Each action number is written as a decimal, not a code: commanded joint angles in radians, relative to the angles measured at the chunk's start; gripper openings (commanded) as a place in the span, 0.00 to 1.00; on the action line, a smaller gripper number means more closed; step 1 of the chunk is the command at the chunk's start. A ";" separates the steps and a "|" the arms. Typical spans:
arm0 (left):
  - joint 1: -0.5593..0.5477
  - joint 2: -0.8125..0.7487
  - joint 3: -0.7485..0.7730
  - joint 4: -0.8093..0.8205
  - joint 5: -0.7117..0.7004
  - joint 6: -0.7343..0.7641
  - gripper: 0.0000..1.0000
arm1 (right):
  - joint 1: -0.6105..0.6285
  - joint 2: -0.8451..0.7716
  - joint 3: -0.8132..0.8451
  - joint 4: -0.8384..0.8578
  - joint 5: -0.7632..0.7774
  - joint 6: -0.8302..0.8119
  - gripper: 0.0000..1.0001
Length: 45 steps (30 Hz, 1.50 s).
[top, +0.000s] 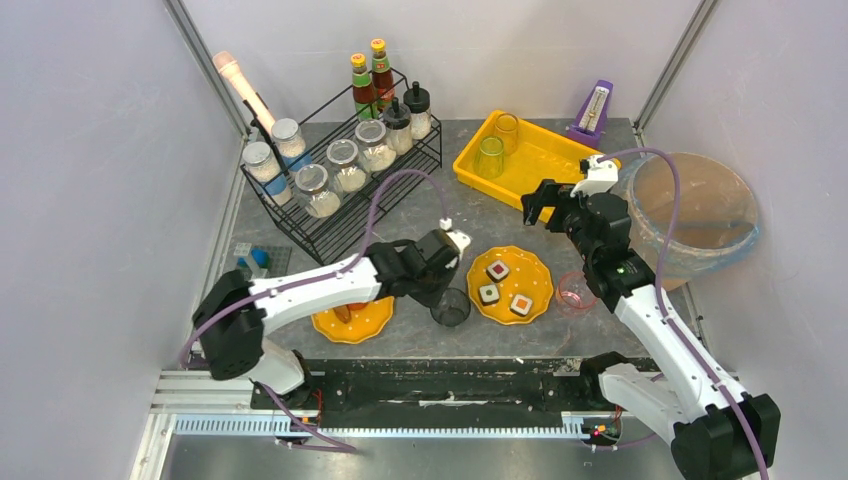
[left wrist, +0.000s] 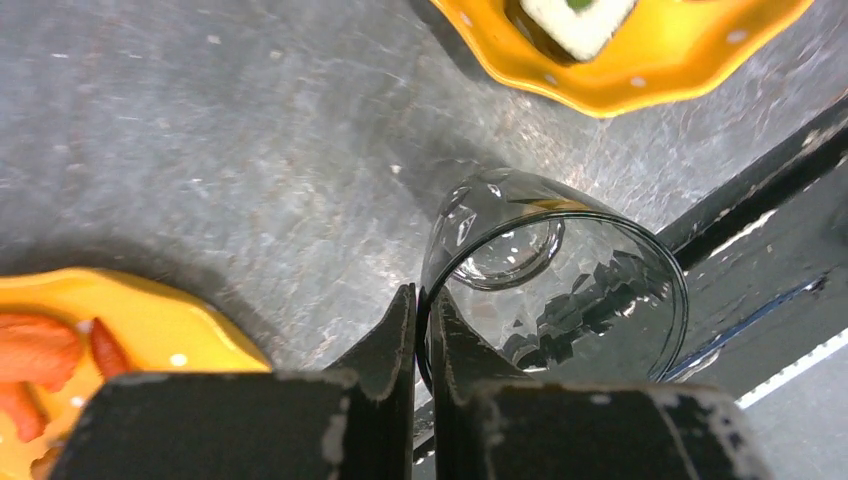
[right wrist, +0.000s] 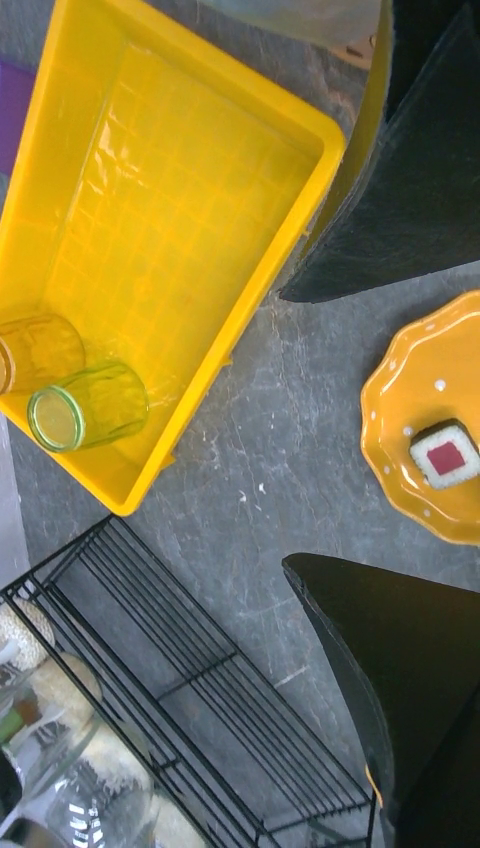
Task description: Clear the kitchen counter
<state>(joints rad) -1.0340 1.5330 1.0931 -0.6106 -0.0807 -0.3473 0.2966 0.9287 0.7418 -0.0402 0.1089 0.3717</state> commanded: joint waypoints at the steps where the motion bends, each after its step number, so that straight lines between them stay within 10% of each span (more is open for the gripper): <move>1: 0.090 -0.179 -0.051 0.087 -0.030 -0.081 0.02 | -0.002 0.006 0.004 0.031 -0.083 0.066 0.98; 12: 0.405 -0.489 -0.302 0.486 0.258 -0.430 0.02 | -0.003 0.015 -0.025 0.174 -0.307 0.274 0.98; 18: 0.466 -0.562 -0.424 0.774 0.279 -0.674 0.02 | 0.004 0.027 -0.207 0.568 -0.507 0.586 0.98; 31: 0.474 -0.512 -0.539 1.257 0.273 -1.000 0.02 | 0.118 0.216 -0.342 1.312 -0.574 1.027 0.98; 45: 0.431 -0.475 -0.519 1.315 0.309 -1.023 0.02 | 0.202 0.438 -0.178 1.534 -0.530 1.123 0.98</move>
<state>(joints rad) -0.5888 1.0550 0.5514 0.6212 0.1967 -1.3392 0.4938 1.3399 0.4877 1.3781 -0.4389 1.4696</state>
